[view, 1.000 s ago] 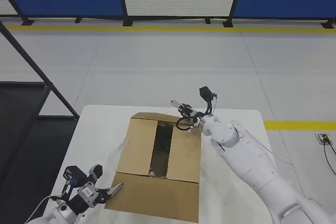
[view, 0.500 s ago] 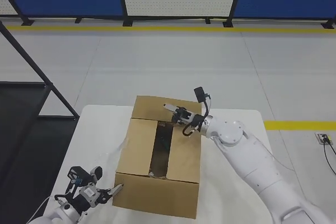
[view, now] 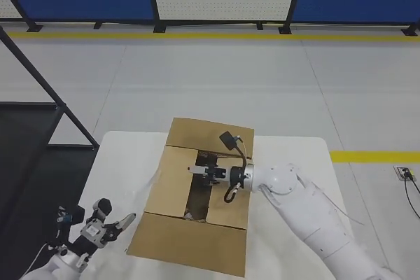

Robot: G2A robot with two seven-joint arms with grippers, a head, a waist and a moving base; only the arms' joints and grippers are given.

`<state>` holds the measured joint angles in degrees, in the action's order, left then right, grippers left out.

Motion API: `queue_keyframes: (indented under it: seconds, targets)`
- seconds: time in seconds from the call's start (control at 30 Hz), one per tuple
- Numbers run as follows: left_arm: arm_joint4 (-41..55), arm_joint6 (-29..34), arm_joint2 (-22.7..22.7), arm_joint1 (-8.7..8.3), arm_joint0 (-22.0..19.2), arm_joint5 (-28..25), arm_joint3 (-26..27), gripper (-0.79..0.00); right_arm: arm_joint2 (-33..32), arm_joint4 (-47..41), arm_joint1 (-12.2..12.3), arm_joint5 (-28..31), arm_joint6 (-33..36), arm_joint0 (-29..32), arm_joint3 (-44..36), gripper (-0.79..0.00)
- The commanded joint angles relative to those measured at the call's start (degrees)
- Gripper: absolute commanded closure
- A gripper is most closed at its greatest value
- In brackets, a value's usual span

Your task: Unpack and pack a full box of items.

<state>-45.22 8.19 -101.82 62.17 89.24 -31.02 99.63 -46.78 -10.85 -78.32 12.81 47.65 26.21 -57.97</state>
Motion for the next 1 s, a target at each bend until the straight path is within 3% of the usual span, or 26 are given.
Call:
queue_keyframes:
  seconds: [0.0,0.17,0.53,0.97]
  targets:
    - [0.58,0.3,-0.4,0.15,-1.01,6.11,-0.73,-0.785,0.03,-0.35,-0.2,-0.22,-0.2,0.04,0.4,-0.785]
    - [-4.66,0.08,2.31,0.45,-3.2,13.05,-1.82,-0.785,0.01,-1.38,-0.69,0.37,0.54,-0.25,1.68,-0.785]
    - [-12.6,-0.94,10.9,1.04,-6.76,12.82,-4.93,-0.785,0.44,-0.97,-1.58,1.1,0.41,-0.09,2.92,-0.785]
    - [-13.33,-2.55,11.76,1.11,-4.3,10.66,-3.08,-0.785,0.78,-1.85,-2.73,3.03,1.16,0.33,3.78,-0.785]
